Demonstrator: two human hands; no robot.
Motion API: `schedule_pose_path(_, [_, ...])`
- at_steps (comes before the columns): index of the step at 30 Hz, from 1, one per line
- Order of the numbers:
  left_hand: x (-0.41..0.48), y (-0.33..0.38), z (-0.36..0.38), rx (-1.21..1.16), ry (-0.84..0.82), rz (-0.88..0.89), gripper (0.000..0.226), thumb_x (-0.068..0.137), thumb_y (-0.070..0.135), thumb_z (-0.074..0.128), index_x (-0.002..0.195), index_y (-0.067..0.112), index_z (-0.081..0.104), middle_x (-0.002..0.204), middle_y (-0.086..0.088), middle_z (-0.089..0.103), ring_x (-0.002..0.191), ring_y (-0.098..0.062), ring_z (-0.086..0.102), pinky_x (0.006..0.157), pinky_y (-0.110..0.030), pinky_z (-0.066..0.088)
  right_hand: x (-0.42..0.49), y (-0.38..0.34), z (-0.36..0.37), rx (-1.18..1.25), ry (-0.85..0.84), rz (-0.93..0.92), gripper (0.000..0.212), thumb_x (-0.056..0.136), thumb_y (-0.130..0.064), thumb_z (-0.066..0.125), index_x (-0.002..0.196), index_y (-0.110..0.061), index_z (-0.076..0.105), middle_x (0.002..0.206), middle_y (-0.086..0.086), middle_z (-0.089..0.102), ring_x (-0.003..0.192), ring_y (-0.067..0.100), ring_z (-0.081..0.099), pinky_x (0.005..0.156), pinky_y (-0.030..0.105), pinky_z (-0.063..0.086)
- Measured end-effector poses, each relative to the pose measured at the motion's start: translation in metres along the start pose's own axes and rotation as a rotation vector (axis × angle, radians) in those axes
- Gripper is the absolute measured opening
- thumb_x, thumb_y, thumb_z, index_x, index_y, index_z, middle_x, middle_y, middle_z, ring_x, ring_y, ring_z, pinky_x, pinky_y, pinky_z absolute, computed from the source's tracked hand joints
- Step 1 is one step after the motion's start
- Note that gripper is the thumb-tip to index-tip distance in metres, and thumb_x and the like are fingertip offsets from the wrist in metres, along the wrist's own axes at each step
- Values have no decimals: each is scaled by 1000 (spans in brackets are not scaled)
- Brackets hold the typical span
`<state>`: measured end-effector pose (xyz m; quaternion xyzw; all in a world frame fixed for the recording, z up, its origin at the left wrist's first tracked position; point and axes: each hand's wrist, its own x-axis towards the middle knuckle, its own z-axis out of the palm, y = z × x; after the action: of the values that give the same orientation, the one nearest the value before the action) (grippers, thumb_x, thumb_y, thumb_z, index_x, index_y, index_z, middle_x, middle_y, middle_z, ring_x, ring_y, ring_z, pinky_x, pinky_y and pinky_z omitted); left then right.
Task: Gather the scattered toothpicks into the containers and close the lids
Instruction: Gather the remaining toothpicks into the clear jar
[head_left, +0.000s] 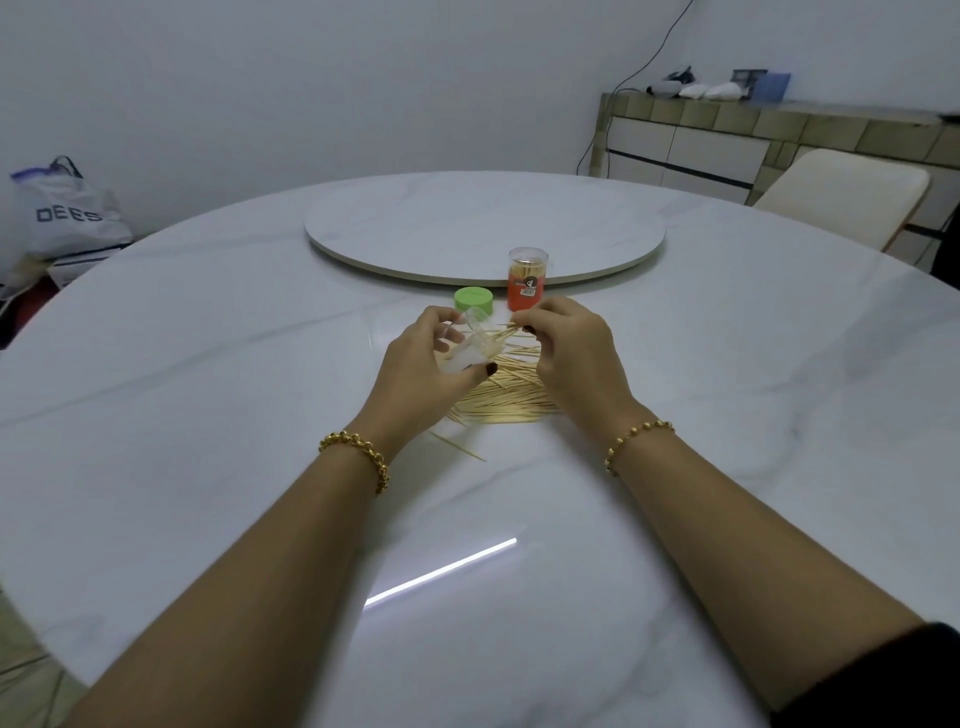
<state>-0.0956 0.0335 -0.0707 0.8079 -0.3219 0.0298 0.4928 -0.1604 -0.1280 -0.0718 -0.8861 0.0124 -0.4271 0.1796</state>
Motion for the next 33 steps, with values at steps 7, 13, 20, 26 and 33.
schedule_pose_path(7, [1, -2, -1, -1, 8, 1, 52, 75, 30, 79, 119, 22, 51, 107, 5, 60, 98, -10, 56, 72, -12, 43, -2, -15, 4, 9, -79, -158, 56, 64, 16, 45, 111, -2, 69, 112, 13, 69, 99, 30, 66, 83, 37, 55])
schedule_pose_path(13, [4, -5, -9, -2, 30, -21, 54, 75, 28, 80, 120, 19, 51, 107, 6, 58, 99, -11, 54, 72, -9, 39, 5, -5, 0, 60, 21, 57, 48, 74, 18, 46, 110, -3, 69, 108, 12, 71, 101, 26, 65, 88, 19, 43])
schedule_pose_path(20, [5, -6, -13, -8, 19, -37, 54, 76, 25, 80, 121, 19, 51, 110, 5, 58, 100, -10, 52, 70, -7, 39, 19, 19, 15, -169, -438, 343, 35, 94, -5, 46, 127, -4, 57, 128, 15, 54, 117, 29, 51, 99, 34, 41])
schedule_pose_path(26, [5, -5, -13, -19, 15, -39, 55, 75, 25, 80, 122, 19, 51, 110, 5, 58, 102, -11, 53, 76, -12, 40, 26, 24, 11, -290, -579, 303, 26, 97, -16, 48, 107, -3, 68, 117, 11, 53, 107, 27, 51, 91, 36, 44])
schedule_pose_path(33, [3, -3, -8, -10, -17, -37, 56, 75, 26, 80, 122, 20, 50, 111, 5, 58, 105, -12, 53, 77, -12, 39, 7, 31, -3, -217, -436, 293, 21, 89, -6, 58, 101, -12, 74, 103, 7, 65, 98, 23, 58, 84, 30, 47])
